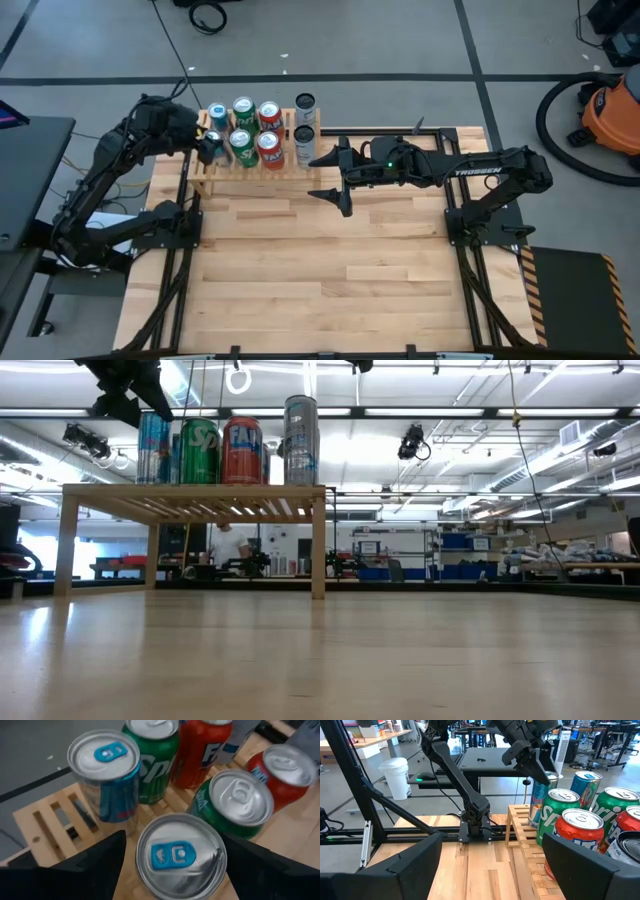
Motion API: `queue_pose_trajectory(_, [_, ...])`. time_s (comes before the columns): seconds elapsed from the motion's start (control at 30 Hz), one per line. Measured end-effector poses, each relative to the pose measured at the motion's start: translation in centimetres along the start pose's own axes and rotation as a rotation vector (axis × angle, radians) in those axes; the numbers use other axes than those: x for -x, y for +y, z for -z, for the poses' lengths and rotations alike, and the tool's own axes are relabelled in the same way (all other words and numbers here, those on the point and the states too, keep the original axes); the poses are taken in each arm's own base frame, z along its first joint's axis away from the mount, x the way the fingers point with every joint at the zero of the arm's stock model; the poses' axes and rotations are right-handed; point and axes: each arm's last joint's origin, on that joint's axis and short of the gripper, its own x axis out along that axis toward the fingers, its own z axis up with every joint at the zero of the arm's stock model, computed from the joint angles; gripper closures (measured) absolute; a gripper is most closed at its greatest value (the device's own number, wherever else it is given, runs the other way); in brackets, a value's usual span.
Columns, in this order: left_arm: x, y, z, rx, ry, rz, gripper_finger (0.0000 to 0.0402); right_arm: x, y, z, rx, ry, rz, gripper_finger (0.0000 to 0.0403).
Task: Place canned beverage on shelf
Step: Put the blue soda can on the shelf
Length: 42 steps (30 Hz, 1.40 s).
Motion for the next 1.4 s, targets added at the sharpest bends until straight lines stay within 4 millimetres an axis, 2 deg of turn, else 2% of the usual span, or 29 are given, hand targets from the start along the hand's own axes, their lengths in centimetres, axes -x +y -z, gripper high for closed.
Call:
queue_pose_trajectory(0.23, [0.00, 0.05, 0.17, -0.009, 0.017, -0.015, 0.0086, 0.00, 0.00, 0.00, 0.000, 0.000, 0.000, 0.0048])
queue_pose_trajectory(0.43, [0.00, -0.01, 0.14, -0.109, 0.015, 0.007, 0.0086, 0.00, 0.00, 0.00, 0.000, 0.000, 0.000, 0.0048])
queue_pose_trajectory(1.0, [0.01, -0.03, 0.18, -0.203, 0.018, 0.021, 0.0088, 0.00, 0.00, 0.00, 0.000, 0.000, 0.000, 0.0048])
queue_pose_trajectory(1.4, [-0.01, -0.03, 0.15, -0.205, 0.015, 0.023, 0.0150, 0.00, 0.01, 0.00, 0.000, 0.000, 0.000, 0.0048])
